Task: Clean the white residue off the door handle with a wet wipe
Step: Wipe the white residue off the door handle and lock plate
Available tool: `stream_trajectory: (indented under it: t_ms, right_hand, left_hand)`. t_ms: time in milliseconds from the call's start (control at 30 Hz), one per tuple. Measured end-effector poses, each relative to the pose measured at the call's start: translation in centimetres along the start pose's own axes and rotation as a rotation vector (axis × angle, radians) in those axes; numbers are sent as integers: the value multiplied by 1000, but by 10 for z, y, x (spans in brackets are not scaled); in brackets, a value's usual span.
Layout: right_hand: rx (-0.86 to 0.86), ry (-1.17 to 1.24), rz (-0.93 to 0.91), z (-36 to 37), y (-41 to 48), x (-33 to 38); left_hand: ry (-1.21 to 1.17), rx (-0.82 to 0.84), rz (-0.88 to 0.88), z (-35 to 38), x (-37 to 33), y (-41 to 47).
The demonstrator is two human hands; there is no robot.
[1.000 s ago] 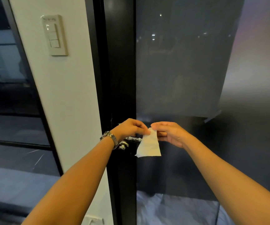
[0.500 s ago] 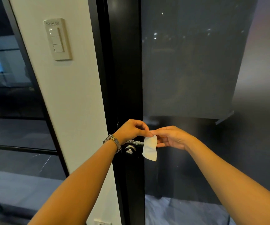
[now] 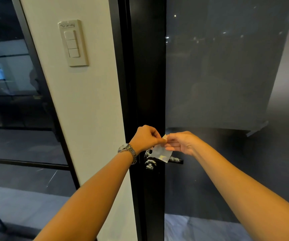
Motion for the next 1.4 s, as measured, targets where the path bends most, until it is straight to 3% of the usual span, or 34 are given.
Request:
stream_trajectory:
  t_ms: [167,267,400,600,800,967,1100,1233,1400]
  right_hand:
    - [-34,-59,-28,16,4,2]
    - [-95,9,-51,21,5,5]
    - [-195,88,-53,19,1,4]
    - [-266,274,85,8,0,-14]
    - [-183,466,22,15,-1,-3]
    - [-18,511,-94,9,-8,18]
    - [-74,488,-177,10,-1,30]
    - [-196,246,-217,9,8,33]
    - [-153,-44,-252,18,21,17]
  left_hand:
    - [19,13,9,-13,7,2]
    - [-94,6,-26,-23,10,1]
    - [-491,-34,-198,-37,17,-3]
    - [-1131,-186,-468,-45,32,-7]
    - [-1077,-191,-515,-24,22,-3]
    - [-736,83,-502,-13,12,-3]
    - [-580,242,-532,-14,11,-13]
    - [-683,157,-491,-25,11,-13]
    - [-914,21,-398,-40,8,-7]
Point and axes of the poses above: each hand's wrist, its own y-axis towards the middle knuckle, its own z-axis out of the palm, x = y × z, the point moved 4 cm from there along y, towards the middle knuckle, and after that the axes turned 8 degrees about -y, right-handed, at the moved point
